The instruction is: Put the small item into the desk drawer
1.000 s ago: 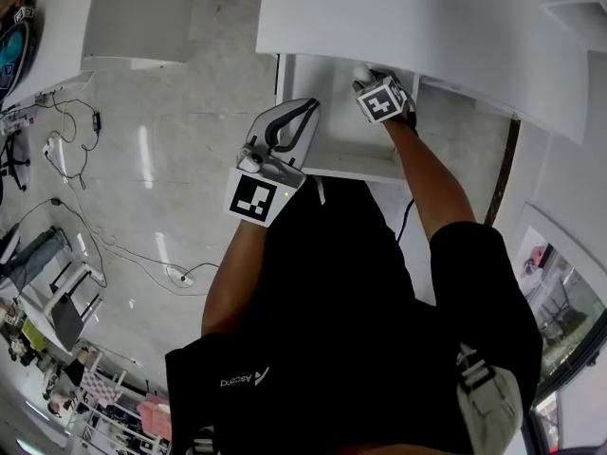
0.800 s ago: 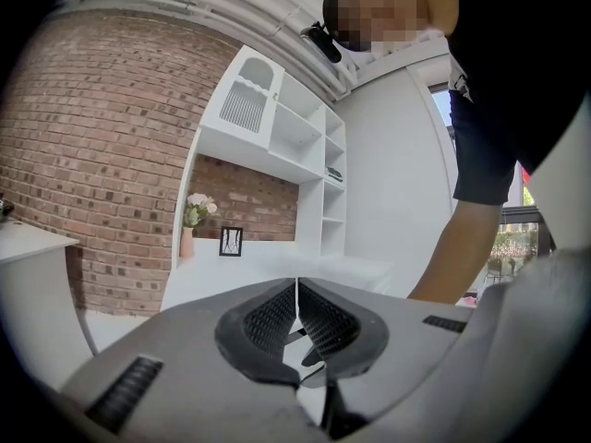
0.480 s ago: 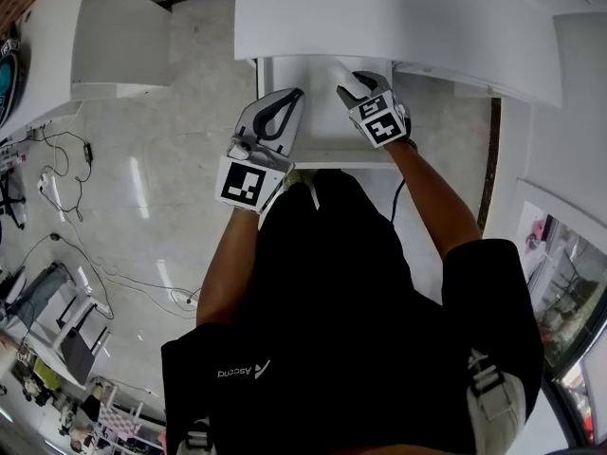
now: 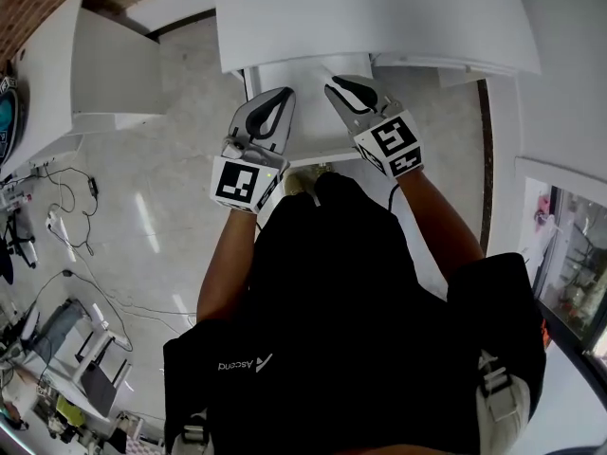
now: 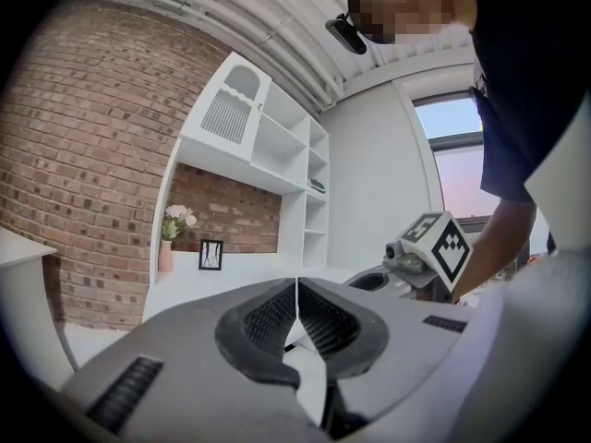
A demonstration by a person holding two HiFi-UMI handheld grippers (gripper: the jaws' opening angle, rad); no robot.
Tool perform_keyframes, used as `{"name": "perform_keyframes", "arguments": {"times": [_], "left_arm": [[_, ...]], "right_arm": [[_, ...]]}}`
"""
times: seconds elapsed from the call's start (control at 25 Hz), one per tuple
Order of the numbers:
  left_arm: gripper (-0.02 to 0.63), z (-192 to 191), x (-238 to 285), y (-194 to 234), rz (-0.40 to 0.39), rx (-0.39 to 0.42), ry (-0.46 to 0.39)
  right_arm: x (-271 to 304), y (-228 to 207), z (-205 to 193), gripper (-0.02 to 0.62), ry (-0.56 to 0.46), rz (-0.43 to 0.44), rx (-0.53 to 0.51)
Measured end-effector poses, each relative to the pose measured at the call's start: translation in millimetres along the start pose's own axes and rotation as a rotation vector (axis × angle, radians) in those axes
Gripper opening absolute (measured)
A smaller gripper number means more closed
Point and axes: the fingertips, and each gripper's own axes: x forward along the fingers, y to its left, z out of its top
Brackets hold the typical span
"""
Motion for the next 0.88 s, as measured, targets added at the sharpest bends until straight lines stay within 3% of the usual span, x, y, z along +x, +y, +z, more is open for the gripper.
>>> {"name": "perform_keyframes", "arguments": {"times": [0.24, 0.68, 0.88], "left_arm": [[0.005, 24.7, 1.8, -17.1, -0.04, 0.011, -0.087], [0.005, 53.7, -18.4, -62.5, -0.091, 0.044, -0.142], [0.005, 61.9, -21.7, -86.8, -0.112, 0.059, -0.162]], "right_arm": [[-35.8, 28.8, 44.5, 0.004, -0.168, 0.024, 0.008], [-102.3, 49.7, 88.2, 0.002, -0.393, 0.027, 0.031], [-124.6, 49.6, 90.3, 0.0, -0.439, 0.013, 0.031]]}}
